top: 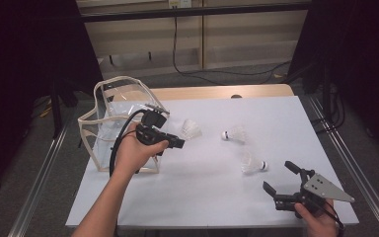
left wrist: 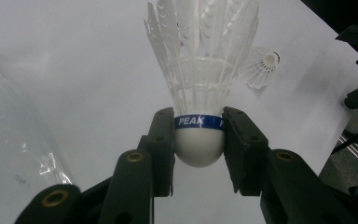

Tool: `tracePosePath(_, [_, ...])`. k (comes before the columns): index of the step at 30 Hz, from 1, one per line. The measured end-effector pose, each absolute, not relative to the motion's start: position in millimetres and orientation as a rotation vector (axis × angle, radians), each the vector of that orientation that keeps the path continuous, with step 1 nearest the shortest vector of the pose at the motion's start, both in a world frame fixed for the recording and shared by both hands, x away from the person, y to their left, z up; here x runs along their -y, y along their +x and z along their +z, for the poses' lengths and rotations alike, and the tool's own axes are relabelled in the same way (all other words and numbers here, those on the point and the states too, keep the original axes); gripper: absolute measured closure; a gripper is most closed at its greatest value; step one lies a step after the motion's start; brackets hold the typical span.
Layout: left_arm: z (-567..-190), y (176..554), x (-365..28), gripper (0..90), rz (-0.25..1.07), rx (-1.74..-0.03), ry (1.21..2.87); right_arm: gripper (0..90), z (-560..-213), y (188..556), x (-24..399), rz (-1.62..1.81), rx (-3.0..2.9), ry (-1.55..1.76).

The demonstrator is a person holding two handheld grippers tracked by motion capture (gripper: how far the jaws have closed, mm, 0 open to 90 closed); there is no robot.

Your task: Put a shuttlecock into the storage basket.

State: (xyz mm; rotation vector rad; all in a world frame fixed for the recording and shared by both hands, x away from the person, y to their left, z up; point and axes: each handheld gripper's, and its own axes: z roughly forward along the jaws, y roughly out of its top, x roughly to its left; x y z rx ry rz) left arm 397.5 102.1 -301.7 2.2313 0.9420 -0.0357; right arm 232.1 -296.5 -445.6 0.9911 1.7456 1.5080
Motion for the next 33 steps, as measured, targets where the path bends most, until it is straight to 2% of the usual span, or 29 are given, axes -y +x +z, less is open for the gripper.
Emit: tracePosePath(33, [-284, 403, -102, 65.6, -0.034, -0.938, 2.243, 0.7, -446, 232, 297, 1.509, -1.745, 0.990])
